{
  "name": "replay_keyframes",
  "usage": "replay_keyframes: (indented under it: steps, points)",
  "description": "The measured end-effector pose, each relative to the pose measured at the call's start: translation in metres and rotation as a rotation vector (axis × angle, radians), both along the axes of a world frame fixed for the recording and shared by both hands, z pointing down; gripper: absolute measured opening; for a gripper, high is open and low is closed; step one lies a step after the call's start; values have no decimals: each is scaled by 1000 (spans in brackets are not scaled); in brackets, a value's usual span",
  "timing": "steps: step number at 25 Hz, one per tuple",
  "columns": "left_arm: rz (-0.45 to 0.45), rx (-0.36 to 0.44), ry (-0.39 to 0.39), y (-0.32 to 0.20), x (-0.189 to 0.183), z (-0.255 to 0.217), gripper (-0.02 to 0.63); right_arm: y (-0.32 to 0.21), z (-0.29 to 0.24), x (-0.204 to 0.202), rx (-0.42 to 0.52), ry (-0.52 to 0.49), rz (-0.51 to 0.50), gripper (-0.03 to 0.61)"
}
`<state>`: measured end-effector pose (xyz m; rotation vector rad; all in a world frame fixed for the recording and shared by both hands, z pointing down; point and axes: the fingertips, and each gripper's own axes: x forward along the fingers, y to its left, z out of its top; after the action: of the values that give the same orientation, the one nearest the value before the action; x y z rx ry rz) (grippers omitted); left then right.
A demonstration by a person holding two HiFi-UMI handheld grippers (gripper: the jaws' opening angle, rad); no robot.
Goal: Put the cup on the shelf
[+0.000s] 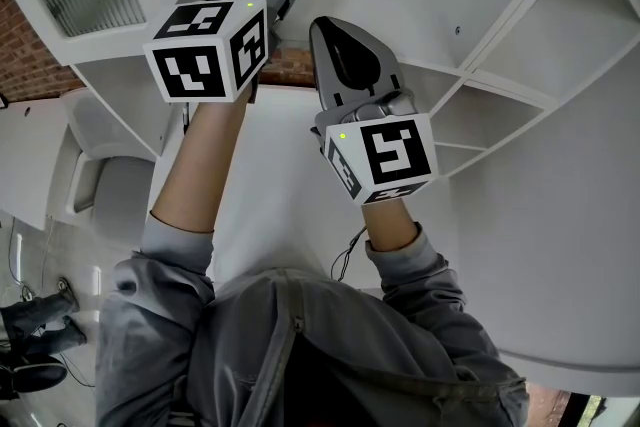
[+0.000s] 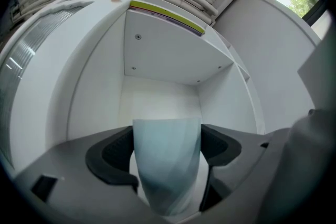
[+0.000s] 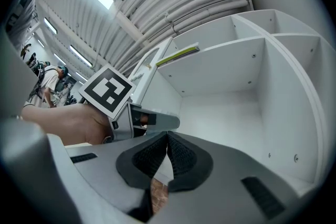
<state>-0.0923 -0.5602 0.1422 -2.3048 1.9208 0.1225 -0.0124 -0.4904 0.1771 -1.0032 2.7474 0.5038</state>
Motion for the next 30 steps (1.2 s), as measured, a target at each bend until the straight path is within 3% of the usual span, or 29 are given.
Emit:
replay_keyframes:
  steps: [11,27,28,30]
  points:
    - [11,-1,-18,5,5,5,428,15,-3,0,7,4,1,27]
    - [-51,12,-49,53,-1,13,425,44,-3,-7,0,-6,4,26]
    - [-48,17,-62,58,-1,14,413,46,-2,-9,0,-5,4,26]
    - [-28,27,-73,70,0,17,303,51,0,-14,-2,-1,1,26]
